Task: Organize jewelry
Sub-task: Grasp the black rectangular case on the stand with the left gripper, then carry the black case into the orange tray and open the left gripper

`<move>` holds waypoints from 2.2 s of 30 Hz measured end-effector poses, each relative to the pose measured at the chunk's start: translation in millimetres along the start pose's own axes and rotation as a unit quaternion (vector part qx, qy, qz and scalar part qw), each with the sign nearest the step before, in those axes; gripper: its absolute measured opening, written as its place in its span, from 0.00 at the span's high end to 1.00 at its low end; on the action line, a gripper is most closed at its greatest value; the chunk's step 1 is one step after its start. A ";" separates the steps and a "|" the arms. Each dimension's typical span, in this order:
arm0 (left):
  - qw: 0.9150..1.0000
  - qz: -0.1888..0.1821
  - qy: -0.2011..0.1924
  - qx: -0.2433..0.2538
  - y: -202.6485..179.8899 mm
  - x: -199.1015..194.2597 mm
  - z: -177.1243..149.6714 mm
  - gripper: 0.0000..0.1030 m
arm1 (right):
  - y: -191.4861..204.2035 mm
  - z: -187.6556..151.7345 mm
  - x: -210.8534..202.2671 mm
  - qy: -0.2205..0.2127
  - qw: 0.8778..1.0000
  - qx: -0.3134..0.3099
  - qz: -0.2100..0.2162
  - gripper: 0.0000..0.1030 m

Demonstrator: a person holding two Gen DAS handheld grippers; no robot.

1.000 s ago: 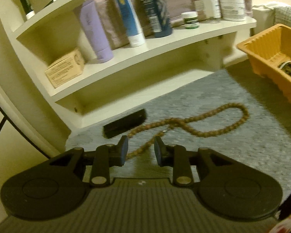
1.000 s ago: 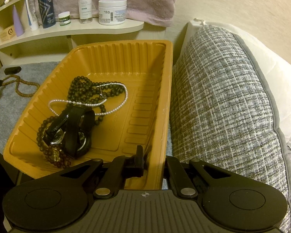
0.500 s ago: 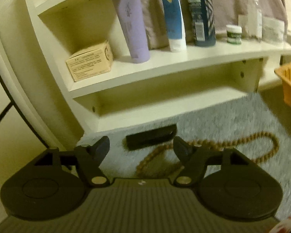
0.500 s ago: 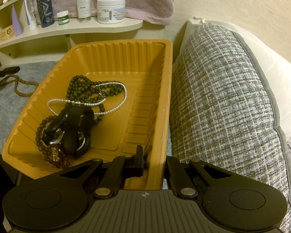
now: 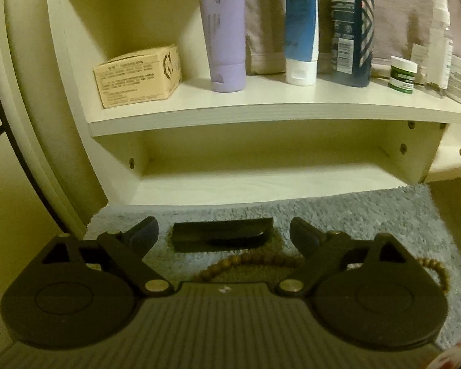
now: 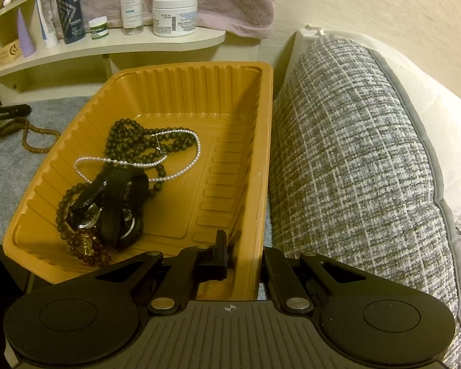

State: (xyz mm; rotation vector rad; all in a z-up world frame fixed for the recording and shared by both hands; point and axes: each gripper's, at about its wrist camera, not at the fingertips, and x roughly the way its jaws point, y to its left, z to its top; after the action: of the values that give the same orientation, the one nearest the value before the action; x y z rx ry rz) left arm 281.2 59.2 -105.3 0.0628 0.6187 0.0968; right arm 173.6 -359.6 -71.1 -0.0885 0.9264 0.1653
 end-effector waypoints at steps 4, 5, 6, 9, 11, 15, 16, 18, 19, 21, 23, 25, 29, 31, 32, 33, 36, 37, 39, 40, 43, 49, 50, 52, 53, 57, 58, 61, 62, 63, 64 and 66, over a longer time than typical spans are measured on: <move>1.000 0.004 0.005 -0.010 -0.8 7.9 -2.2 0.13 | -0.3 -0.5 0.1 0.000 1.000 0.000 0.000 0.96; 1.000 0.006 0.006 -0.011 -0.8 8.9 -3.1 0.13 | 0.2 0.0 -0.1 0.000 1.000 0.000 0.000 0.96; 1.000 0.005 0.005 -0.013 -0.7 9.9 -4.0 0.14 | 0.0 -0.1 0.0 0.000 1.000 0.000 0.000 0.96; 1.000 0.005 0.006 -0.012 -0.5 13.1 -5.0 0.20 | -0.2 -0.1 0.0 0.001 1.000 0.001 0.000 0.96; 1.000 0.008 0.007 -0.016 0.5 13.7 -4.8 0.21 | -0.6 -0.4 0.0 0.001 1.000 0.001 0.001 0.96; 1.000 0.004 0.010 -0.022 2.3 14.5 -2.6 0.28 | -0.1 -1.8 0.2 0.001 1.000 0.003 0.001 0.96; 1.000 0.003 0.011 -0.023 2.5 13.9 -2.2 0.29 | 0.1 -2.0 0.0 0.001 1.000 0.003 0.000 0.96; 1.000 0.001 0.007 -0.025 3.0 10.9 -1.8 0.29 | 0.3 -1.9 0.1 0.001 1.000 0.003 0.000 0.96; 1.000 0.000 0.005 -0.025 2.9 8.7 -1.5 0.29 | 0.0 -2.5 -0.3 0.001 1.000 0.003 0.000 0.96; 1.000 -0.002 -0.003 -0.021 2.2 1.0 -0.9 0.29 | 0.3 -1.8 0.0 0.001 1.000 0.003 0.000 0.96; 1.000 -0.001 -0.012 -0.017 1.2 -7.2 0.2 0.29 | 0.3 -1.5 -0.4 0.001 1.000 0.002 0.000 0.96; 1.000 -0.001 -0.019 -0.015 0.0 -16.5 1.9 0.29 | 0.2 -1.6 -0.8 0.001 1.000 0.002 0.000 0.96; 0.999 -0.008 -0.031 -0.011 -5.8 -36.0 4.3 0.29 | 0.7 -1.2 -1.2 0.000 1.000 0.001 0.000 0.96; 0.999 -0.013 -0.035 -0.004 -11.0 -45.0 4.0 0.29 | 0.6 -1.5 -1.8 0.000 1.000 0.002 0.000 0.96; 0.999 -0.015 -0.037 -0.002 -13.3 -49.0 3.8 0.29 | 0.5 -1.8 -2.1 -0.001 1.000 0.001 0.000 0.96; 0.999 -0.016 -0.039 0.000 -16.4 -53.7 3.5 0.29 | 0.7 -1.4 -1.8 0.000 1.000 0.002 0.000 0.96; 0.999 -0.026 -0.042 0.007 -27.0 -67.7 1.6 0.29 | 1.0 -1.6 -2.3 0.000 1.000 0.002 0.000 0.96; 0.999 -0.029 -0.042 0.010 -29.6 -69.8 0.6 0.29 | 1.0 -1.7 -2.9 -0.001 1.000 0.002 -0.001 0.96; 0.998 -0.037 -0.040 0.012 -37.2 -78.3 -1.6 0.29 | 1.2 -1.7 -3.0 -0.001 1.000 0.002 -0.001 0.96; 0.998 -0.041 -0.039 0.013 -40.6 -81.9 -2.2 0.29 | 0.6 -1.9 -3.3 -0.001 1.000 0.002 0.000 0.96; 0.998 -0.051 -0.039 0.020 -51.2 -90.9 -4.2 0.29 | 1.3 -1.9 -3.5 -0.002 1.000 0.001 -0.001 0.96; 0.997 -0.070 -0.035 0.023 -66.6 -103.1 -4.3 0.29 | 2.3 -1.4 -4.5 -0.003 1.000 -0.001 -0.001 0.96; 0.997 -0.072 -0.035 0.023 -68.7 -104.5 -4.2 0.29 | 2.8 -1.5 -4.5 -0.003 1.000 -0.001 -0.001 0.96; 0.996 -0.078 -0.034 0.024 -72.3 -107.3 -3.8 0.29 | 2.5 -1.5 -4.7 -0.004 1.000 -0.001 -0.001 0.96; 0.996 -0.080 -0.035 0.025 -73.7 -108.5 -3.4 0.29 | 2.5 -1.6 -4.7 -0.003 1.000 -0.001 -0.002 0.96; 0.995 -0.093 -0.037 0.030 -81.6 -114.5 -1.5 0.29 | 2.6 -1.7 -5.0 -0.003 1.000 -0.001 -0.001 0.96; 0.994 -0.099 -0.037 0.032 -84.3 -116.4 -1.0 0.29 | 2.3 -1.7 -5.0 -0.003 1.000 0.000 -0.001 0.96; 0.991 -0.120 -0.041 0.041 -94.8 -124.4 0.8 0.29 | 2.8 -1.6 -5.1 -0.003 1.000 0.000 -0.001 0.96; 0.990 -0.129 -0.043 0.046 -99.2 -127.7 1.3 0.29 | 2.9 -1.6 -5.2 -0.003 1.000 0.000 -0.001 0.96; 0.987 -0.143 -0.045 0.052 -104.6 -131.5 2.2 0.29 | 3.2 -1.3 -5.5 -0.003 1.000 0.000 -0.001 0.96; 0.984 -0.159 -0.046 0.058 -110.0 -135.0 2.8 0.29 | 2.9 -1.5 -5.3 -0.003 1.000 0.000 -0.001 0.96; 0.978 -0.188 -0.050 0.076 -122.2 -141.6 3.2 0.29 | 3.1 -1.3 -5.4 -0.004 1.000 0.001 -0.001 0.96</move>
State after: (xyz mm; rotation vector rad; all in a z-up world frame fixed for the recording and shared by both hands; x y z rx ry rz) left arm 177.0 -77.8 -31.9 0.0965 0.5267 -0.3181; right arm 168.8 -357.3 -67.6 -0.0871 0.9193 0.1624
